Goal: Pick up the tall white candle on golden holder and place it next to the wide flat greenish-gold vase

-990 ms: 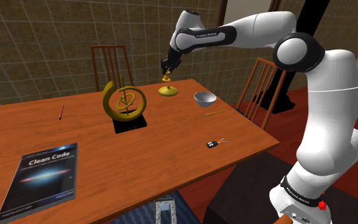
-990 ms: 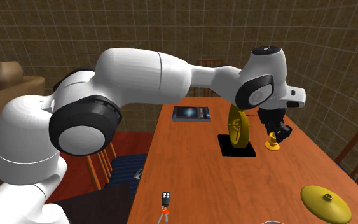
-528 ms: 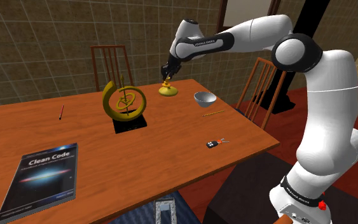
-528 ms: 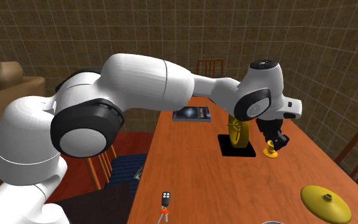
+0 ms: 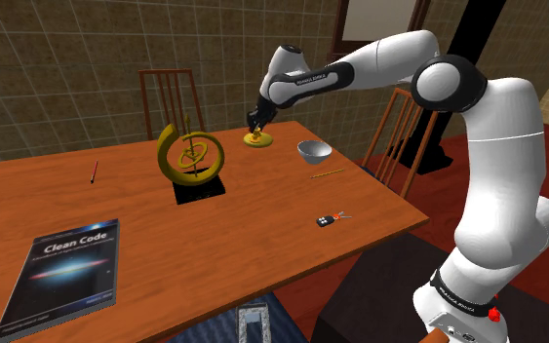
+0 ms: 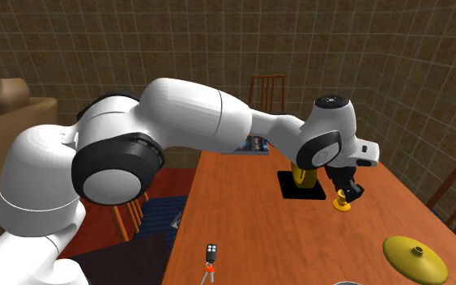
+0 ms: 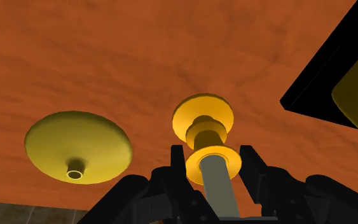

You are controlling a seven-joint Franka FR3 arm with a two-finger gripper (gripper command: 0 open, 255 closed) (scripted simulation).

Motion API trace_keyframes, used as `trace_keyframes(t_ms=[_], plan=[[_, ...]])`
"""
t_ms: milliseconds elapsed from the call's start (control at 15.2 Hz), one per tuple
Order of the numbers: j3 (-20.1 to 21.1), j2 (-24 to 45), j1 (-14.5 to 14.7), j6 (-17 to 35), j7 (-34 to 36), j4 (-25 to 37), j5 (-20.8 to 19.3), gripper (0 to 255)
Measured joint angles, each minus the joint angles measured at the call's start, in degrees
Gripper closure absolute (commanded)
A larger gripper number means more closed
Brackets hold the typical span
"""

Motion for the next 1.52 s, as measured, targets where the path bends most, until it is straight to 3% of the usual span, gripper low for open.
trace_keyframes(t_ms=[1518], plan=[[-3.18, 7.45, 1.76, 13.21, 2.43, -5.88, -3.73, 255]])
